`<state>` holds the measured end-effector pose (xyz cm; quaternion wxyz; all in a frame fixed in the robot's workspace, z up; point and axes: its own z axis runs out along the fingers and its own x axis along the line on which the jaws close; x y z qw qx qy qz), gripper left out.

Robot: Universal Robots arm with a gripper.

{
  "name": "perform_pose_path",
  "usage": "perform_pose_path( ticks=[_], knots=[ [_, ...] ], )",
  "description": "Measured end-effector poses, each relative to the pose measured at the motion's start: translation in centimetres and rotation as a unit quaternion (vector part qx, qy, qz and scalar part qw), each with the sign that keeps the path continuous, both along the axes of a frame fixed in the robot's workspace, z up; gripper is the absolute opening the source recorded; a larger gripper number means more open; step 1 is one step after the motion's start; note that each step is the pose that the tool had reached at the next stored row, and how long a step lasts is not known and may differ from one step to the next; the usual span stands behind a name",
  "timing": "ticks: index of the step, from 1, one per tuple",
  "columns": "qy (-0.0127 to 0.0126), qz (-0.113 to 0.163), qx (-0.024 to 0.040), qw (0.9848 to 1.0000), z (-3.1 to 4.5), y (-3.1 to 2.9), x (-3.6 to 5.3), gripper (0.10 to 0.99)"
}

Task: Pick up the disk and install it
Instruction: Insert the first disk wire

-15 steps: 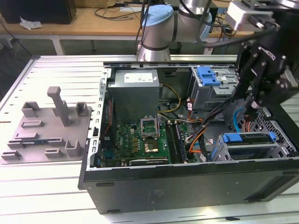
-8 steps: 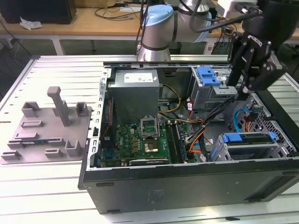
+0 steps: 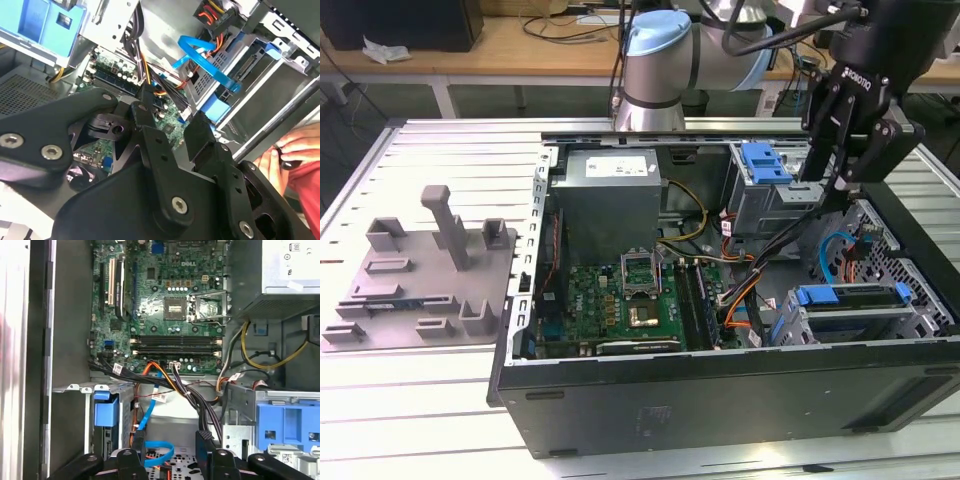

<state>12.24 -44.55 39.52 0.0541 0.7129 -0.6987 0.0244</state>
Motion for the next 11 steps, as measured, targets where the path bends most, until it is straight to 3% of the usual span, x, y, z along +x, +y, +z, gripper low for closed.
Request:
perform_pose_path(
  ticks=[2, 7, 8, 9, 11],
  knots=[
    [0.0011, -0.001, -0.0036, 1.0, -0.21, 0.83, 0.07, 0.522],
    [0.0017, -0.002, -0.0045, 1.0, -0.27, 1.1, 0.19, 0.522],
    [0.0048, 0.0, -0.0052, 1.0, -0.27, 1.28, 0.81, 0.522],
    [0.0064, 0.001, -0.0051, 1.0, -0.28, 1.33, 1.36, 0.522],
    [0.0129, 0.001, -0.0052, 0.9999, -0.29, 1.34, 2.88, 0.522]
  ],
)
